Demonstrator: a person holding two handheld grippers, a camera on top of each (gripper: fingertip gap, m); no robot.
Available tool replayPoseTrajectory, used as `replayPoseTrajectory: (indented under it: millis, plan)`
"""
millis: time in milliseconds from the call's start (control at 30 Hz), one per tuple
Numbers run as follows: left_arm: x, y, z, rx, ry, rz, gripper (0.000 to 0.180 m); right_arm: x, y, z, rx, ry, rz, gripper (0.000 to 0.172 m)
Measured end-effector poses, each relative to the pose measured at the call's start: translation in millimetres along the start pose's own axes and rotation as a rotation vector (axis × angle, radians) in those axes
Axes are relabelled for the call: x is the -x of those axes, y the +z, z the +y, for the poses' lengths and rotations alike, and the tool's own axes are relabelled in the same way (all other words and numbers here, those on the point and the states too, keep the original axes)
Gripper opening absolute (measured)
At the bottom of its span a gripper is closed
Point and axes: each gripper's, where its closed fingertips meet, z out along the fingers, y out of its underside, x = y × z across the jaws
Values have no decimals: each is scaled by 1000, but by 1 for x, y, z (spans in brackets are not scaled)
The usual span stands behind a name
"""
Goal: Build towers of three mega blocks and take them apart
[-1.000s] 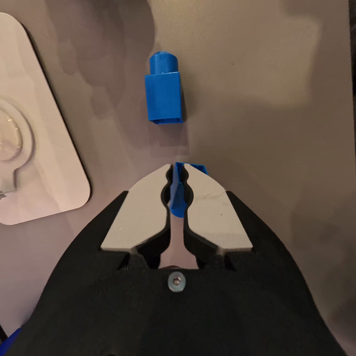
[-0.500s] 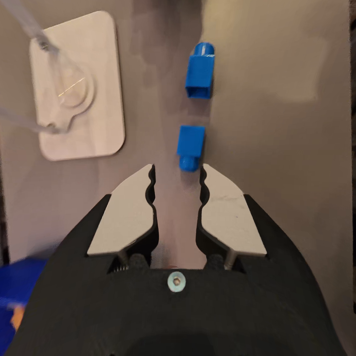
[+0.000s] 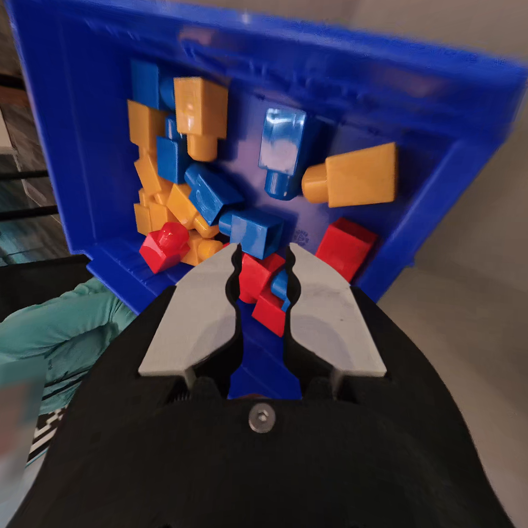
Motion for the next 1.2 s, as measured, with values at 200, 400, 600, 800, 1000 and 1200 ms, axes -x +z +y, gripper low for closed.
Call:
replayPoseTrajectory:
  millis: [200,400,600,800,1000,1200]
  plan:
    - [5,36,15,77,15,16,31,0,1,1,5,1,-2,0]
    - [9,54,25,120,40,-11,32,0,1,2,7,-1,-6,0]
    - [19,54,21,81,64,-99,15,0,1,2,9,0,-5,0]
    - [37,36,15,11,42,-217,1,0,1,2,9,0,-3,0]
    - [42,9,15,-31,20,-287,1,0,0,1,6,-4,1,0]
    - [25,-51,-5,-234,-29,-296,1,0,-1,0,4,-6,2,0]
